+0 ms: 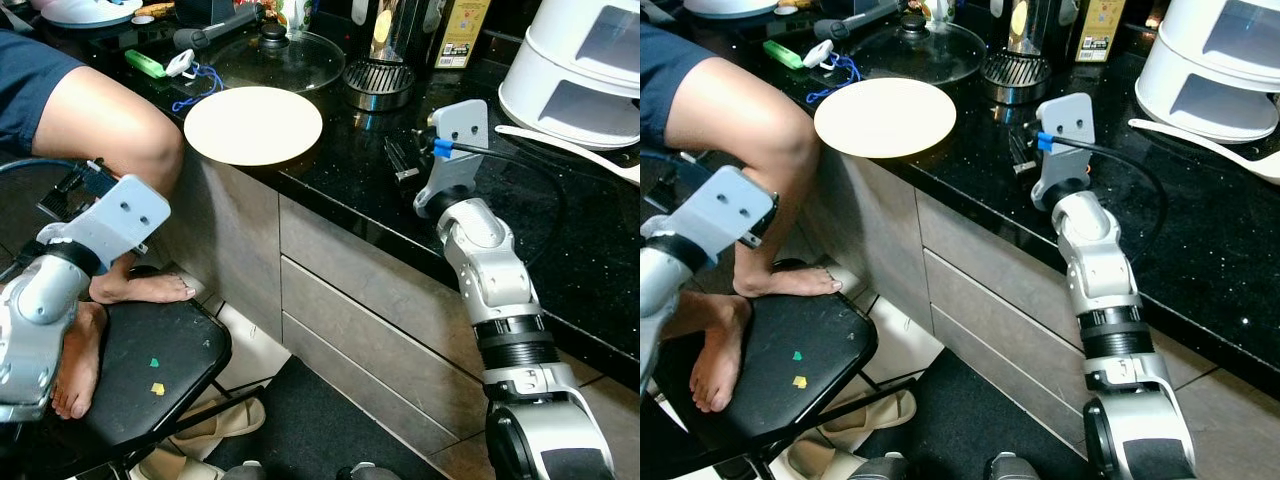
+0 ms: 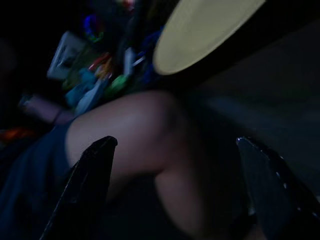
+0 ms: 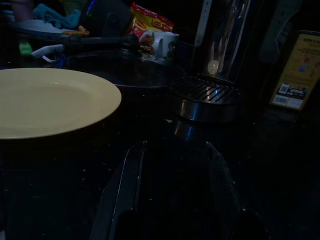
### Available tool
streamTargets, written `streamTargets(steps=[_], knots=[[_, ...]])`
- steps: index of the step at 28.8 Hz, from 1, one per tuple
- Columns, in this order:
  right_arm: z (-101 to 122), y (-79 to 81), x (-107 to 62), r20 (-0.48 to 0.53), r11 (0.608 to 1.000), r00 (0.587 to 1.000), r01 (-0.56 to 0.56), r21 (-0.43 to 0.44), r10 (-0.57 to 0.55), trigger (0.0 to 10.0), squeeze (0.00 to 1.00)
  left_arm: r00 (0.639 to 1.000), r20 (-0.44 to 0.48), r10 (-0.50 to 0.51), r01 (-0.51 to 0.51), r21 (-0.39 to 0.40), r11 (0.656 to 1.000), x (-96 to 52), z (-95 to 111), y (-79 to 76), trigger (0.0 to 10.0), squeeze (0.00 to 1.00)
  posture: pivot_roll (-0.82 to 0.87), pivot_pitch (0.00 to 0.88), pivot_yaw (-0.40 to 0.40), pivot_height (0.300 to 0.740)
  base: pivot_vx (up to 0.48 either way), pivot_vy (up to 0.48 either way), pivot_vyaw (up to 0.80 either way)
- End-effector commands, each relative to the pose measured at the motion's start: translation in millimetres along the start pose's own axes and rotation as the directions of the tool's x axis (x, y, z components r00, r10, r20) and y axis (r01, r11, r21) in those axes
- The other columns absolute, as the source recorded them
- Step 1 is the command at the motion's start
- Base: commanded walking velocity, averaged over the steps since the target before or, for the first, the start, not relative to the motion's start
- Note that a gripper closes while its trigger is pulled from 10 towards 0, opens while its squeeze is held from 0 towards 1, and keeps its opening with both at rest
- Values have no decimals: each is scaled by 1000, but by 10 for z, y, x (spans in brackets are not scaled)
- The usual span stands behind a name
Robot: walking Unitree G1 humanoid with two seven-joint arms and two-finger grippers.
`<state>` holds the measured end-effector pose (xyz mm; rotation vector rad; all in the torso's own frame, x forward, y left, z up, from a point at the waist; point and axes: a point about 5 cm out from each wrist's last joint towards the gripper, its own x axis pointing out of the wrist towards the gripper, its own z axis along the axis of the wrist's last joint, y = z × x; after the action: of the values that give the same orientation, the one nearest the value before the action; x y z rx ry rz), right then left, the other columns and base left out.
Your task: Kitchen organization
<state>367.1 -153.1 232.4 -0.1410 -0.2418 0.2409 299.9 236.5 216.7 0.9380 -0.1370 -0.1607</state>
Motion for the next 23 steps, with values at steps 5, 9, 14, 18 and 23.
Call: streamTargets(steps=[5, 9, 14, 18, 23], knots=[[1, -57, -37, 5, 1000, 1000, 16, -1, -16, 10000, 0, 995, 31, -99, 97, 75, 992, 154, 7, -123, 10000, 0, 61, 120, -45, 740, 0, 0, 0], [11, -82, -41, 8, 1000, 1000, 24, -6, -24, 10000, 0, 986, 77, -151, 141, 117, 983, 372, 112, -237, 10000, 0, 52, 115, -38, 740, 0, 0, 0], [30, -107, -51, 12, 999, 999, 30, -13, -30, 10000, 0, 974, 117, -195, 183, 105, 978, 455, 189, -351, 10000, 0, 44, 113, -35, 740, 0, 0, 0], [34, -115, -56, 13, 999, 999, 33, -16, -33, 10000, 0, 969, 128, -211, 199, 104, 975, 472, 205, -389, 10000, 0, 43, 112, -34, 740, 0, 0, 0], [39, -127, -61, 13, 999, 999, 37, -20, -37, 10000, 0, 970, 126, -209, 196, 110, 974, 509, 177, -389, 10000, 0, 41, 118, -31, 740, 0, 0, 0]])
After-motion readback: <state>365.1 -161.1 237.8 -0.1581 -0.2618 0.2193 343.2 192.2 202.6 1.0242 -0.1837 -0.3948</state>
